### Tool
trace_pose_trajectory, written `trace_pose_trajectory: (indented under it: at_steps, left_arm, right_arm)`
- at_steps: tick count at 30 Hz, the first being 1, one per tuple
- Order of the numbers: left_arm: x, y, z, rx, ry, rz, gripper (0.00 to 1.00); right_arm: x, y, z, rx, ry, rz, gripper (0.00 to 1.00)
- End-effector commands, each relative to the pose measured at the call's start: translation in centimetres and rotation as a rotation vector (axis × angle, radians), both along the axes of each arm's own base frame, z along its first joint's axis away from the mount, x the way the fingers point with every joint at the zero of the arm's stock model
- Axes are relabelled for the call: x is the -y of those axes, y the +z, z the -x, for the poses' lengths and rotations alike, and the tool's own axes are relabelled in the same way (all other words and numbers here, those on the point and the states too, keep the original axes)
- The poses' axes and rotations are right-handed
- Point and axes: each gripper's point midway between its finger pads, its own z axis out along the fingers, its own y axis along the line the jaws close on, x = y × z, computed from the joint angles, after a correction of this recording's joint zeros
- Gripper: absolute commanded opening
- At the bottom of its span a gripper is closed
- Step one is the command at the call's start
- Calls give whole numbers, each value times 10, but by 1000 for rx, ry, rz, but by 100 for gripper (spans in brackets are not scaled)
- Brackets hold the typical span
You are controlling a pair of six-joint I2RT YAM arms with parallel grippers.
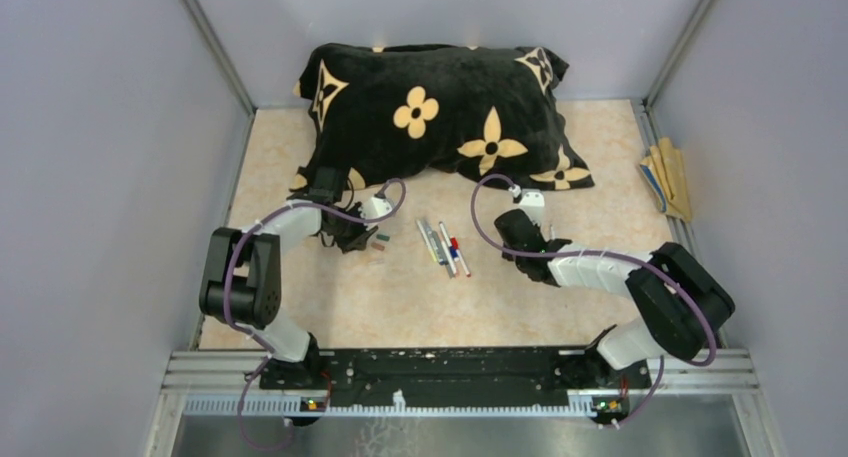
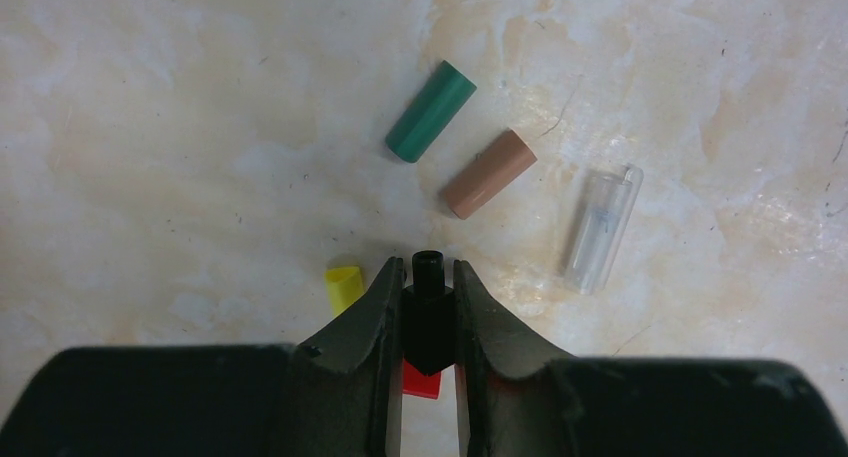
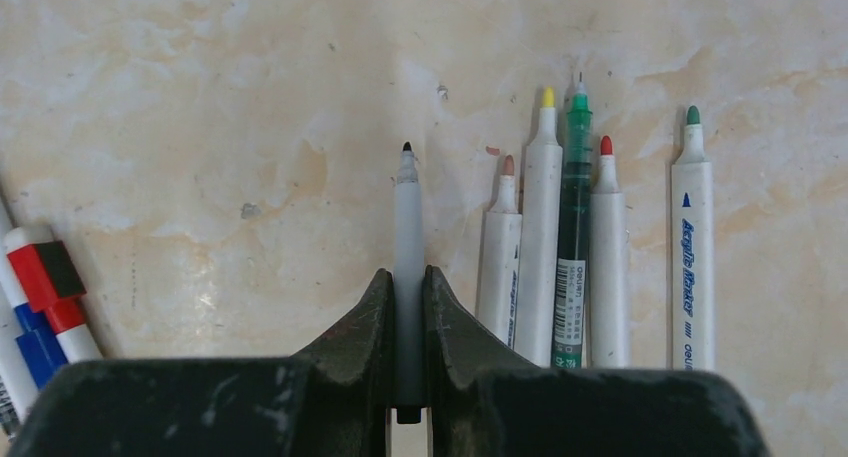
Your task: Open the pen caps
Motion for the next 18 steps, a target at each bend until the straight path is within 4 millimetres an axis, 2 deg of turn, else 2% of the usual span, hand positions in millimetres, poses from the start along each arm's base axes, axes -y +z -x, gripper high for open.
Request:
trace_pose_trajectory:
  at_steps: [1, 5, 11, 15, 18]
  left_arm:
    - [-1, -12, 5, -39, 29, 6, 3]
    - [3, -5, 11, -53, 18, 30, 20]
    - [12, 13, 13, -63, -6, 74, 44]
    - [13, 21, 12, -67, -7, 83, 49]
    - [15, 30, 12, -74, -3, 93, 50]
  right_arm:
    - [11, -10, -2, -3, -48, -2, 10]
    - [14, -14, 3, -17, -42, 7, 20]
    - [15, -17, 7, -38, -26, 6, 28]
    - [15, -11, 5, -33, -23, 5, 28]
    - [13, 7, -1, 1, -16, 1, 28]
